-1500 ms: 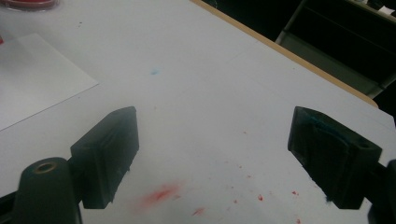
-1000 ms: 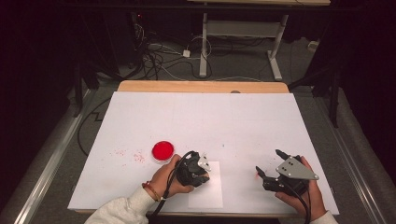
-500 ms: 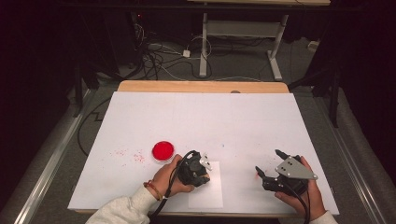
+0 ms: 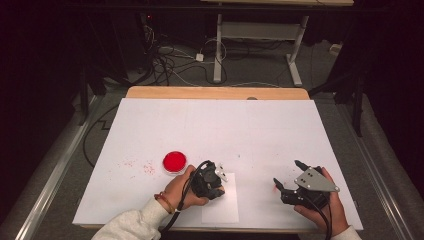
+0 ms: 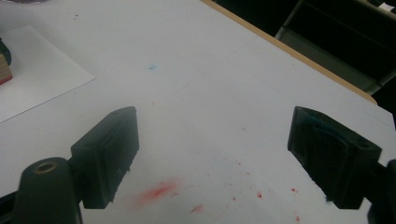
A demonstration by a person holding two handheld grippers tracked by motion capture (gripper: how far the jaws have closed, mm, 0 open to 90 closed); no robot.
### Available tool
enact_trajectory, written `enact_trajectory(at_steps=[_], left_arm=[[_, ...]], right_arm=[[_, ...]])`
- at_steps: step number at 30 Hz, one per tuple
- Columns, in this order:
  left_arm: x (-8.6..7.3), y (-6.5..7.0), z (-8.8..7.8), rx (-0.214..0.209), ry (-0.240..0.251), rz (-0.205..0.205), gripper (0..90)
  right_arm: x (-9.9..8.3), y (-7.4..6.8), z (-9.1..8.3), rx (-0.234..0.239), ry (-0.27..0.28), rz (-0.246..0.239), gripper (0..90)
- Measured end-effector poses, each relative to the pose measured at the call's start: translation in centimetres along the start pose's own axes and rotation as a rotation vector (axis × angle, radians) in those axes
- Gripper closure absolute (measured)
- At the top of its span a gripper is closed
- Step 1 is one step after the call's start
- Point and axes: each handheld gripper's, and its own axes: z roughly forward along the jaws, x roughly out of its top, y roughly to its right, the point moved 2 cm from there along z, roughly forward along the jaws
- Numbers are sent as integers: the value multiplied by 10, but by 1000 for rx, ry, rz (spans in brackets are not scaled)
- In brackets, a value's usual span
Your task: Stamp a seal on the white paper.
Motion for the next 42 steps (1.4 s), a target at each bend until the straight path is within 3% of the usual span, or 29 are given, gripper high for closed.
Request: enact_trajectory(at_steps=[42], left_arm=[[-3, -1, 1, -9, 18, -2, 738]], right_arm=[[1, 0, -1, 4, 3, -6, 168]])
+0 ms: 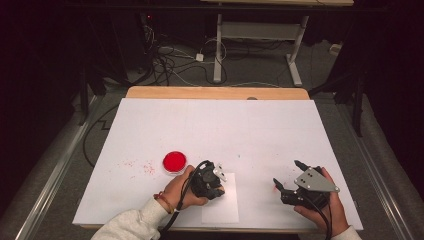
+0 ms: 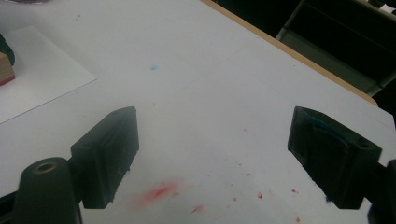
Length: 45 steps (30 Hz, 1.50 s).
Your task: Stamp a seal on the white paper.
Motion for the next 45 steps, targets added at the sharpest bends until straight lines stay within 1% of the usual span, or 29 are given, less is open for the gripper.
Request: enact_trajectory(at_steps=[4, 8, 9, 10, 12, 14, 15, 16, 18, 20, 22, 23, 27, 30, 34, 36, 38, 45], left_arm=[[0, 1, 0, 9, 1, -1, 738], [1, 4, -1, 33, -4, 19, 737], [2, 4, -1, 56, -9, 22, 737], [2, 4, -3, 72, 0, 25, 737], [3, 1, -11, 54, 43, 13, 736], [3, -1, -22, 73, 91, -2, 737], [2, -3, -27, 64, 112, -12, 736], [1, -4, -31, 67, 127, -16, 736], [0, -5, -37, 84, 137, -21, 737], [-2, -7, -42, 93, 150, -27, 736], [-5, -8, -45, 104, 150, -28, 736], [-6, -9, -47, 109, 157, -35, 736], [-12, -15, -55, 140, 159, -61, 737], [-16, -18, -59, 150, 169, -78, 736], [-21, -23, -64, 167, 174, -91, 736], [-23, -25, -65, 197, 165, -94, 736], [-25, -27, -66, 190, 169, -101, 736], [-33, -35, -71, 199, 183, -128, 736]], right_arm=[[0, 0, 0, 0, -3, 3, 168], [1, -1, 0, -1, 0, -2, 168], [1, 0, 0, 0, 2, 0, 168], [1, 0, -1, -1, 3, 1, 168], [1, 1, -1, -4, 5, 7, 168], [1, 2, -2, -5, 7, 8, 168], [0, 2, -2, -5, 7, 9, 168], [0, 2, -2, -4, 6, 10, 168], [0, 2, -2, -5, 7, 7, 168], [1, 2, -2, -4, 8, 4, 168], [1, 2, -2, -5, 10, 5, 168], [1, 2, -2, -5, 10, 5, 168], [1, 1, -2, -4, 10, 4, 168], [1, 1, -2, -3, 10, 4, 168], [1, 3, -2, -2, 11, 7, 168], [2, 3, -2, -3, 11, 6, 168], [1, 3, -1, -1, 10, 9, 168], [2, 4, 3, 1, 7, 10, 168]])
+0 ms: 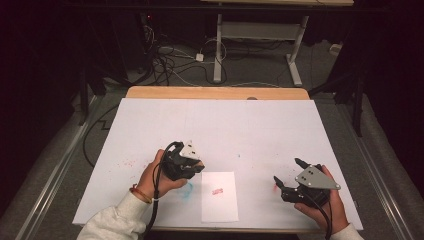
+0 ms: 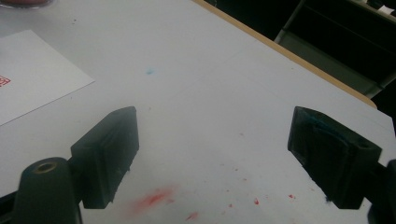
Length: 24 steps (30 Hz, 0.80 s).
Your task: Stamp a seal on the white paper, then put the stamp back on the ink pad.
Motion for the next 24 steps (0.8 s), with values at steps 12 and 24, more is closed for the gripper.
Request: enact_trajectory(at_steps=[12, 24], left_arm=[[-10, -13, -14, 30, 15, -47, 736], [-25, -29, -27, 69, 19, -110, 736]], right_arm=[[2, -1, 3, 5, 3, -8, 168], [5, -3, 8, 22, 6, -13, 168]])
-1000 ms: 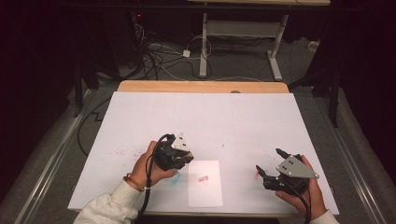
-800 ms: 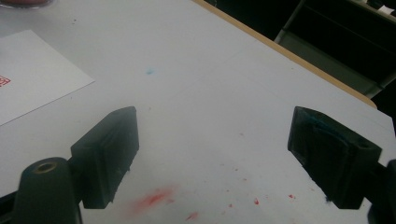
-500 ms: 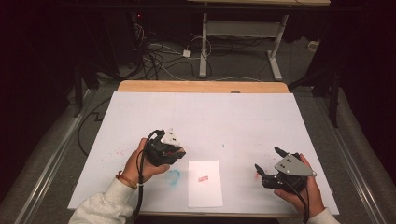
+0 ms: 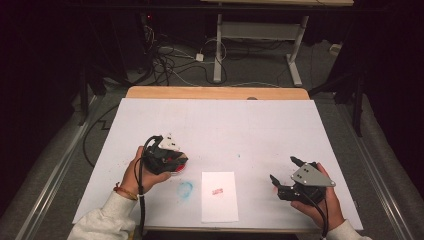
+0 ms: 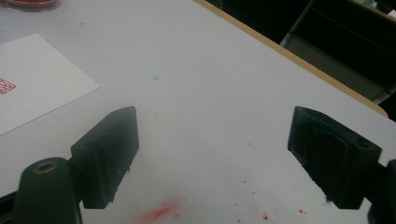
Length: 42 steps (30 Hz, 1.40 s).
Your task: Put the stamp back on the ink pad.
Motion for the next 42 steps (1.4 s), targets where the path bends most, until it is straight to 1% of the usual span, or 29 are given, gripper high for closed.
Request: enact_trajectory(at_steps=[3, 7, 11, 15, 20, 22, 24, 26, 27, 29, 31, 34, 42], left_arm=[[-4, -4, -1, 14, -8, -12, 736], [-8, -10, 1, 21, -19, -34, 736], [-11, -18, 6, 30, -33, -54, 736], [-15, -25, 15, 29, -61, -79, 736], [-17, -27, 21, 24, -82, -78, 736], [-17, -27, 25, 22, -98, -76, 735], [-18, -28, 29, 34, -113, -76, 735], [-19, -28, 33, 29, -122, -79, 735], [-19, -29, 34, 36, -130, -79, 735], [-19, -30, 36, 31, -131, -84, 735], [-20, -30, 38, 45, -137, -82, 735], [-21, -31, 41, 44, -146, -88, 734], [-22, -31, 44, 48, -159, -93, 717]], right_arm=[[1, -1, 1, 4, 1, -3, 169], [1, -2, 1, 7, 4, -8, 168], [-1, -2, 0, 3, 0, -10, 169], [-1, -2, -3, -1, 4, -9, 168], [-2, -4, -3, 0, -3, -16, 168], [-2, -4, -4, -1, -4, -14, 169], [-2, -3, -4, -5, -1, -15, 169], [-3, -3, -5, -5, -3, -16, 169], [-3, -3, -5, -5, -4, -17, 169], [-3, -3, -6, -6, -5, -18, 169], [-3, -3, -6, -6, -4, -16, 169], [-3, -3, -6, -6, -5, -17, 169], [-3, -4, -5, -2, -9, -23, 170]])
